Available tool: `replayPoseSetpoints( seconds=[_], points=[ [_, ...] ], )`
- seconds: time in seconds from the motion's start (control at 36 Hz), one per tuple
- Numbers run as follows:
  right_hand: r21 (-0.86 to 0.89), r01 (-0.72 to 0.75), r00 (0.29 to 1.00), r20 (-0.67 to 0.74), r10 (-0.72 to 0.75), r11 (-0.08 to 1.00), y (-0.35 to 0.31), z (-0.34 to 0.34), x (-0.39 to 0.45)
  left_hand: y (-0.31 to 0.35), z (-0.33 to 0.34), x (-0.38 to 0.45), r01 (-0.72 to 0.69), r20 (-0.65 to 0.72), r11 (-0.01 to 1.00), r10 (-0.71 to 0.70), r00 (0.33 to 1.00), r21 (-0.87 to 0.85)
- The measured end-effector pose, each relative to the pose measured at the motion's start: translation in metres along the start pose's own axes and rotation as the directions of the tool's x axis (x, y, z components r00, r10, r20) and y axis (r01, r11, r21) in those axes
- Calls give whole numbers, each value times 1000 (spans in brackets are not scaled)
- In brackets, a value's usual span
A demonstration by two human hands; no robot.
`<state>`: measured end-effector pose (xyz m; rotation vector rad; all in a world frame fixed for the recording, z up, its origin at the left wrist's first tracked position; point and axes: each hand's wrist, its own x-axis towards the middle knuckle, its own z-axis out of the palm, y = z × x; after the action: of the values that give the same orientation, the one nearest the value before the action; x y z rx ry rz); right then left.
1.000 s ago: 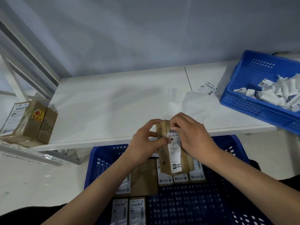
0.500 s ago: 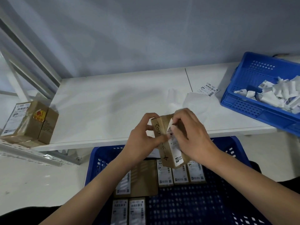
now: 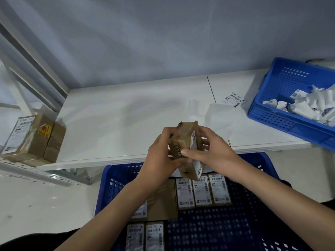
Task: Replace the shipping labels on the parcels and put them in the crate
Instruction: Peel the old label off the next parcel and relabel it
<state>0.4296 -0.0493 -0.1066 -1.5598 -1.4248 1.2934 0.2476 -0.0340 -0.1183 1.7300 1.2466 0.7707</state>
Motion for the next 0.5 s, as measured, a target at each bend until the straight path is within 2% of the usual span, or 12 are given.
replayPoseSetpoints(
  seconds=[0.14,0.25,0.36,0.5],
  points=[
    [-58,22,999,-38,-24,998,1,-2,2,-3,2,0,-64,12,988,63,998,141],
    [-126,63,997,45,-58,990,0,-12,5,-4,-7,2,-170,-8,919,184,983,356],
    [-151,93,987,142,-72,984,0,-17,7,-4,-13,3,-236,83,891,221,972,388],
    [-225,109,967,251,-50,968,0,-21,8,-2,-12,0,-227,155,912,183,971,341]
  ],
)
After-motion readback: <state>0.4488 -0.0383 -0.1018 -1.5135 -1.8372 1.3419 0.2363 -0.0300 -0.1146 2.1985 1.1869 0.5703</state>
